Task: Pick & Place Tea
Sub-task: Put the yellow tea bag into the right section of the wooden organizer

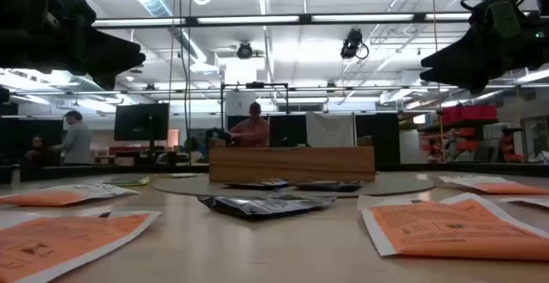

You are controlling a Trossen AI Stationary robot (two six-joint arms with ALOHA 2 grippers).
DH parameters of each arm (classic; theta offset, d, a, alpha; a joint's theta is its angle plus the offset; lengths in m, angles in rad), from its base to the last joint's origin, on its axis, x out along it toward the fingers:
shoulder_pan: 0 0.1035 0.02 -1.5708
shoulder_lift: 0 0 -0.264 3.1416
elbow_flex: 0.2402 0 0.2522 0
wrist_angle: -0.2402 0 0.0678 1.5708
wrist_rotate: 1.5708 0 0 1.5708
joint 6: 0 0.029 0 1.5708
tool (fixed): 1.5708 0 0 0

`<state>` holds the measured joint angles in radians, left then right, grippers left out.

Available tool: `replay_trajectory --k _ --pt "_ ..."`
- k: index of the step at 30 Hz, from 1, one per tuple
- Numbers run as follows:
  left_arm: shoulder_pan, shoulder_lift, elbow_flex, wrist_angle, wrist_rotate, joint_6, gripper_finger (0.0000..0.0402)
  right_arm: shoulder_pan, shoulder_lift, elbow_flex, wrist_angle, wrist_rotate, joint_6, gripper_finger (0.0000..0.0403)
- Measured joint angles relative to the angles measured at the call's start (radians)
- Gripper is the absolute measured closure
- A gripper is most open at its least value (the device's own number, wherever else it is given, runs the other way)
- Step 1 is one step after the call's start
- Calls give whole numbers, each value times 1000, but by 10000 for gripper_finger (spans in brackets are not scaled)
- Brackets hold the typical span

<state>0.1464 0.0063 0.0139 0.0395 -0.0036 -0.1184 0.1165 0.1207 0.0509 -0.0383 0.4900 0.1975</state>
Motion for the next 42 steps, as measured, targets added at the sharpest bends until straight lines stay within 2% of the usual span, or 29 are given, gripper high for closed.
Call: replay_trajectory --k 8,16,19,23,28,34,40,42 --pt "0 0 0 1 0 1 259 0 0 0 0 0 0 169" --pt "0 0 0 2 0 0 259 0 -1 7 61 56 -14 169" --pt "1 0 0 12 -4 1 259 0 16 58 50 81 -76 169" --pt "1 0 0 15 -49 -1 259 -15 70 173 -48 146 -116 169" --pt "1 0 0 16 -122 2 259 -69 205 326 -160 175 -109 169" --pt "1 0 0 15 -133 2 259 -172 459 509 -260 172 -101 169" --pt "1 0 0 16 -134 2 259 -379 725 753 -506 140 -26 175" --pt "1 0 0 15 -134 8 259 -463 806 827 -568 92 -3 181"
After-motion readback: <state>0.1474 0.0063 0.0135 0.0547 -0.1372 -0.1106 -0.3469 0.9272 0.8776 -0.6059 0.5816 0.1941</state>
